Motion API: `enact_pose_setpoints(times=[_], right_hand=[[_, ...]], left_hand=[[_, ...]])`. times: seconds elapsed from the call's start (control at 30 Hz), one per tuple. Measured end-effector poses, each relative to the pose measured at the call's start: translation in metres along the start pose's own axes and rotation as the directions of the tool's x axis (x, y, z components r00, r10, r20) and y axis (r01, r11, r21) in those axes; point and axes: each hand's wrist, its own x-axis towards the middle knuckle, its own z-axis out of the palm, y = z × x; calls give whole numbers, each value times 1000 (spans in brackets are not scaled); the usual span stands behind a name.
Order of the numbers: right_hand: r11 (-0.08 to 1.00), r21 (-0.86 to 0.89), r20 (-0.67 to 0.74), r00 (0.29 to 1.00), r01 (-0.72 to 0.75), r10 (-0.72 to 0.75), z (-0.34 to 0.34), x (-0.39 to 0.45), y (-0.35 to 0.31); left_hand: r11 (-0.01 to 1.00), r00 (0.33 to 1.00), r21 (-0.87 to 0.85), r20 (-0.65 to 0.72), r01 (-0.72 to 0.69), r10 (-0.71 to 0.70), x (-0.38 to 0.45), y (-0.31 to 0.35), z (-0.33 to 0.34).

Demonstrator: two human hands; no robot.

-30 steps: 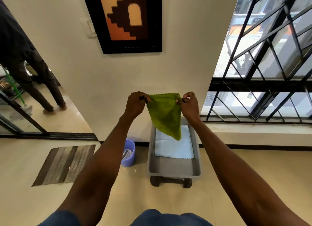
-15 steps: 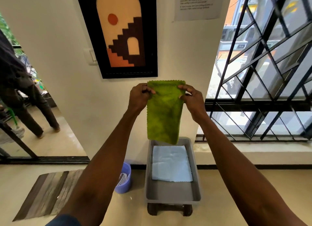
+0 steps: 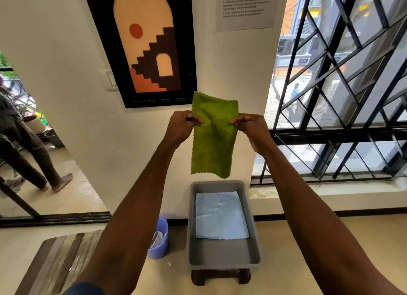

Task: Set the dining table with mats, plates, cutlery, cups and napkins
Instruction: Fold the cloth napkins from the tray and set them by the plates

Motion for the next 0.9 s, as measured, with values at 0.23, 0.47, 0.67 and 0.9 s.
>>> enact_pose_setpoints(times=[0.23, 0.47, 0.67, 0.9], right_hand=[[988, 57, 54, 988, -146, 143, -10, -11, 15], [719, 379, -29, 769, -583, 639, 4, -61, 96], [494, 162, 21, 503, -854, 864, 7, -120, 145], [596, 402, 77, 674, -695, 734, -5, -92, 129]], left_hand=[[978, 989, -173, 109, 120, -102, -16, -13, 6], [507, 690, -499, 305, 703, -656, -68, -82, 42], [265, 372, -272, 508, 925, -777, -135, -137, 62], [209, 513, -527, 537, 824, -670, -96, -129, 45]])
